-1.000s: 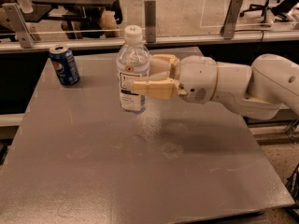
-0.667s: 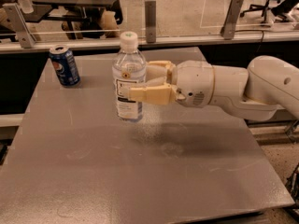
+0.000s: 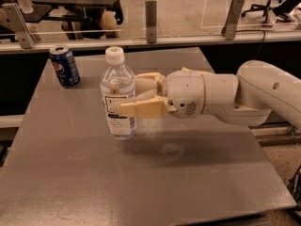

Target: Place blue plastic bottle upright

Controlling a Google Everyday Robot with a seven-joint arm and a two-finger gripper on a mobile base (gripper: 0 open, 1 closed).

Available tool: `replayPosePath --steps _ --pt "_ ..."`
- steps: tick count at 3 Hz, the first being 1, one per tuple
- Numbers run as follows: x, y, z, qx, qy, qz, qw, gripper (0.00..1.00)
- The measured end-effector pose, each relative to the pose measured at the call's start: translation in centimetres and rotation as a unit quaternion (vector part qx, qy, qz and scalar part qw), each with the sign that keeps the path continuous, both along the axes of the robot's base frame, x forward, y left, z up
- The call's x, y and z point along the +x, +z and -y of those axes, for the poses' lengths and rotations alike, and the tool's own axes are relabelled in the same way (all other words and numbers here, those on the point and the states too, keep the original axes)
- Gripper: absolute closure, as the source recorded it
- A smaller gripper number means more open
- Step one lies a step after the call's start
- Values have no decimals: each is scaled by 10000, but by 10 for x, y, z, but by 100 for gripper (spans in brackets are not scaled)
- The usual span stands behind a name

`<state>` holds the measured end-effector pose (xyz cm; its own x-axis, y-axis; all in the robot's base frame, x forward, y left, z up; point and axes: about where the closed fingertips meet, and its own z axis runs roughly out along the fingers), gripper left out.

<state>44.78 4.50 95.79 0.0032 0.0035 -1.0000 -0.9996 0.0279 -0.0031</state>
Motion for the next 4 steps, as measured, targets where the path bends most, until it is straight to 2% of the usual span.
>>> replayPosePath --steps 1,3,4 --pt "-8 -9 -11 -91 114 -8 9999 100" --pt "-18 -25 -26 -246 133 43 9996 100" --pt "-22 -31 -31 -300 45 91 9995 87"
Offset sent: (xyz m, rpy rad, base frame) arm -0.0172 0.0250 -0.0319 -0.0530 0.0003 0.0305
